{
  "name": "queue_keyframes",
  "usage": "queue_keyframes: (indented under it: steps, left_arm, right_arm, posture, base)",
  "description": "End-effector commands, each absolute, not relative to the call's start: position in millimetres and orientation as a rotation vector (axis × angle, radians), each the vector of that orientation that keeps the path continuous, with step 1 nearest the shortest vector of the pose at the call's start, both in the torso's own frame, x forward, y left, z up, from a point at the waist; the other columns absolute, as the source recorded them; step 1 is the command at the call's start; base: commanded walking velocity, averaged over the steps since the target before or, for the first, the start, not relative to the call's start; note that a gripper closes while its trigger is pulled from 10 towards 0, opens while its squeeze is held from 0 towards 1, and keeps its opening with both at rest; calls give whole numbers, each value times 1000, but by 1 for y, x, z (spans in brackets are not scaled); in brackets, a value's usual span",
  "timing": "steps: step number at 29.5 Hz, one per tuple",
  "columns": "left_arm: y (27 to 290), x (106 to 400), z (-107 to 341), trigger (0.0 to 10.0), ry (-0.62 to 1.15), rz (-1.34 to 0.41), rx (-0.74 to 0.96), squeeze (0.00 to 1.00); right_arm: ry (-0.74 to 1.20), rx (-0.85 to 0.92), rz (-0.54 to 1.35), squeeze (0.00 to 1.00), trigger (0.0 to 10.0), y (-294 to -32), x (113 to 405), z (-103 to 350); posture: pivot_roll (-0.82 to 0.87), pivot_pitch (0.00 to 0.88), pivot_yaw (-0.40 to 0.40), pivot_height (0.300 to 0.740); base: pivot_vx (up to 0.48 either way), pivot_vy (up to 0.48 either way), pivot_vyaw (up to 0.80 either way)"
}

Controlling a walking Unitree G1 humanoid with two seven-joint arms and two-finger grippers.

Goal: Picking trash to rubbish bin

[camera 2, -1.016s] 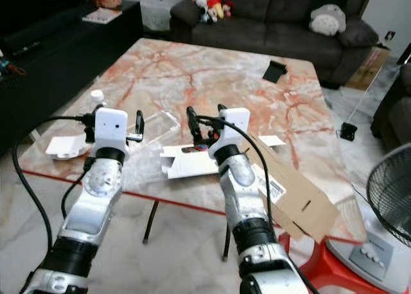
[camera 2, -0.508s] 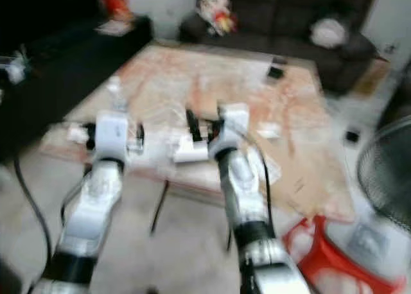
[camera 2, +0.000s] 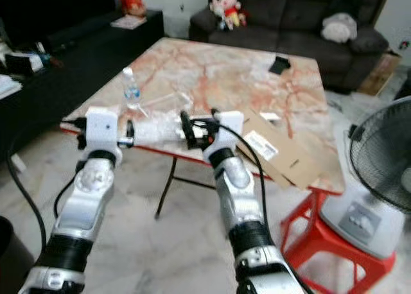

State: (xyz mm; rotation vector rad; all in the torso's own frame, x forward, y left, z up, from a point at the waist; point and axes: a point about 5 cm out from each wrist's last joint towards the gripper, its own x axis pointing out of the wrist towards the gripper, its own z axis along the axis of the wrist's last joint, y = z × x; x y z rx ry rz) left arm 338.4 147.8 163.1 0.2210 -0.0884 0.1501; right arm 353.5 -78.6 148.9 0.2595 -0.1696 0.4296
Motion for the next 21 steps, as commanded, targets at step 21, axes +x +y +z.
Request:
queue_keyframes:
  steps: [21]
  left_arm:
    - [144, 343, 168, 10000, -148, 154, 200, 0]
  right_arm:
    - [-183, 232, 440, 0, 10000, -78, 355, 155]
  posture:
    - [-8, 28, -61, 740]
  base:
    - [221, 0, 188]
